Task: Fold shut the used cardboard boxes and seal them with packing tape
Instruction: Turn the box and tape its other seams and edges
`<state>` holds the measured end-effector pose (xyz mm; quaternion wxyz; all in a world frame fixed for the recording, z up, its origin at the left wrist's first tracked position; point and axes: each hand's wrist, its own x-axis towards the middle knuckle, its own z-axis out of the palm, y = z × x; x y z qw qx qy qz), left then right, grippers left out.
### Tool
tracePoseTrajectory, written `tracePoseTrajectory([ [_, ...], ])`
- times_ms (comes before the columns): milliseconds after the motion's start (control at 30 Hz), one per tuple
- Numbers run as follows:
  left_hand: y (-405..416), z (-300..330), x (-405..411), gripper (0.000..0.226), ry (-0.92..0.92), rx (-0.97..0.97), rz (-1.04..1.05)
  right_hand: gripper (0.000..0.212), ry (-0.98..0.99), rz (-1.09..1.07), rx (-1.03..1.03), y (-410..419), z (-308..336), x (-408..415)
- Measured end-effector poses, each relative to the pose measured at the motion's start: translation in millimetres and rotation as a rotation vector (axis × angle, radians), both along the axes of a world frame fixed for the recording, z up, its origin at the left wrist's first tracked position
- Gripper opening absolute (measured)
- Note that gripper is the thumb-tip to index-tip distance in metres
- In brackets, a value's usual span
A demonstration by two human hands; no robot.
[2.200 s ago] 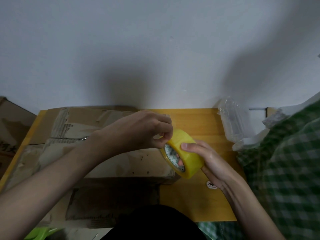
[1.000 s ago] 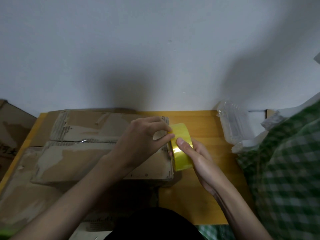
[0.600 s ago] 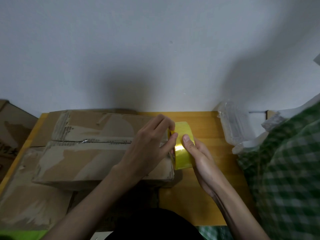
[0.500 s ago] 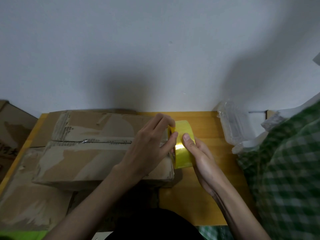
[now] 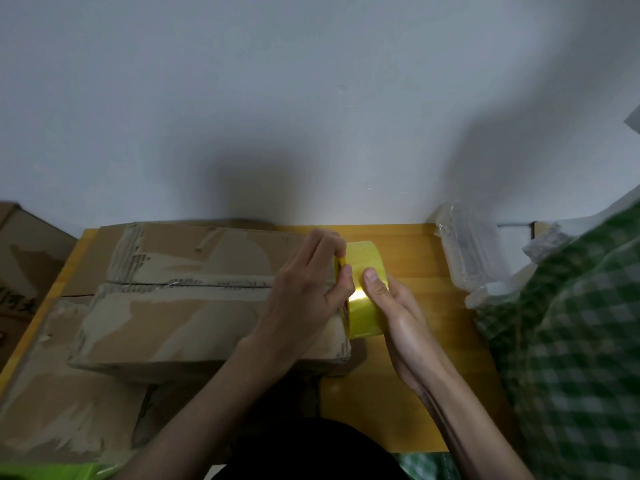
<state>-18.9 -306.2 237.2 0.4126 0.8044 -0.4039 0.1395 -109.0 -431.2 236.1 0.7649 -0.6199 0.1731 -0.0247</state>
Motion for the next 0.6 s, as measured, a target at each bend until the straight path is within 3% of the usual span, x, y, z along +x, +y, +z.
tracePoseTrajectory([
  [200, -1.0, -1.8, 0.1, 0.011, -0.01, -0.016, 0.009, 0.027, 0.001, -0.01, 0.031, 6.2, -0.7, -1.9],
  [300, -0.2, -6.3, -2.3, 0.009, 0.001, -0.045, 0.001, 0.053, 0.039, -0.028, 0.064, 10.5, -4.1, -3.3],
  [367, 2.3, -9.9, -3.4, 0.012, 0.065, -0.077, -0.001, 0.049, 0.038, -0.033, 0.049, 12.1, -2.5, -3.9],
  [467, 5.2, -9.7, -1.4, 0.021, 0.09, -0.066, 0.003, 0.063, 0.061, -0.021, 0.065, 11.3, -1.3, -4.7],
  [600, 6.1, -5.5, -1.8, 0.019, 0.021, -0.049, 0.011, 0.041, 0.046, 0.001, 0.042, 10.3, 1.3, -5.2],
])
